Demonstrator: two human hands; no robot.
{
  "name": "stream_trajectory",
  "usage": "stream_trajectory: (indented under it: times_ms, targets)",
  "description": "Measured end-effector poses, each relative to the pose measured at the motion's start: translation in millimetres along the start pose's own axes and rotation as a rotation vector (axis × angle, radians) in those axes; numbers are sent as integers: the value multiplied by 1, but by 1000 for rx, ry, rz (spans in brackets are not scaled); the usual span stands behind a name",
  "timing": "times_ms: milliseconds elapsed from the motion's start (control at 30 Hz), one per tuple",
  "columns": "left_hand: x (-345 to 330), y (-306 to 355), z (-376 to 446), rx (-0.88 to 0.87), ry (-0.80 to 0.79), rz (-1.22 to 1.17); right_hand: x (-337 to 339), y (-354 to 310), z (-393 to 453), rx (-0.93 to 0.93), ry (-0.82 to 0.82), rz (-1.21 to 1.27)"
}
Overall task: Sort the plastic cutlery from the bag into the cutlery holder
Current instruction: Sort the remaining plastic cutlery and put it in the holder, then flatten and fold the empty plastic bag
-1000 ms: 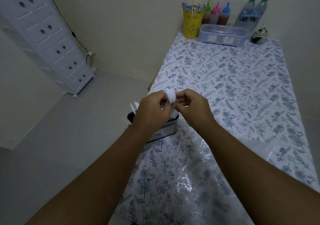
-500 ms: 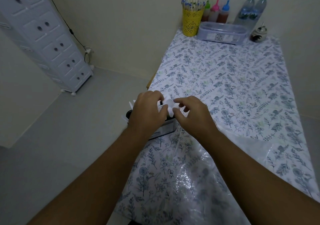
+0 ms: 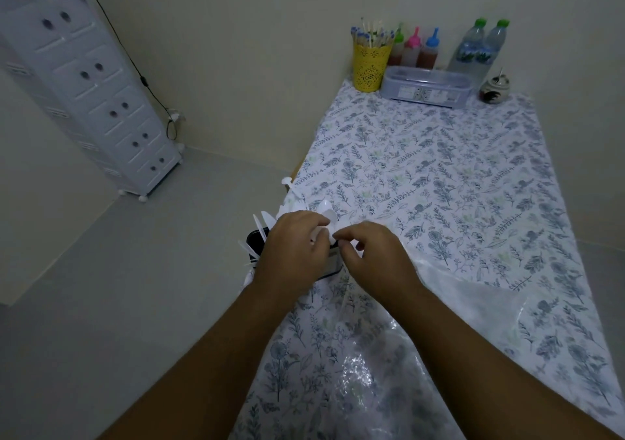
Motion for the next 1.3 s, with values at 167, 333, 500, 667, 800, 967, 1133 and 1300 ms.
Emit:
stream_trajectory:
  times_ms: [167, 333, 500, 667, 800, 967, 1133, 1300]
  targets:
    - [14, -6, 7, 74, 20, -39, -10, -6, 4, -29, -28, -23]
    - [36, -14, 19, 140, 96, -79, -13, -11, 13, -53, 52, -35]
    - [28, -13, 20, 91, 55, -49, -14, -16, 20, -56, 49, -47]
    - [5, 2, 3, 33, -8, -53, 2, -9, 10, -103, 43, -51]
    - [-20, 19, -15, -89, -96, -60, 25, 11, -19, -152, 77, -81]
    - [-70, 41, -59, -180, -192, -106, 46, 49, -82, -272, 83, -233]
    - [-140, 41, -133, -219, -700, 62, 36, 98, -181, -447, 1, -405]
    - [-160, 15, -193, -310, -942, 367, 10, 131, -254, -500, -327, -379]
Point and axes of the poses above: each hand's wrist, its own z-axis towards the middle knuckle, its own x-axis out of the back of the hand, y = z × x, the point moved 3 cm from there along z, towards the middle knuckle, and after that the axes turned 4 degrees about z, right-handed, at the moved point
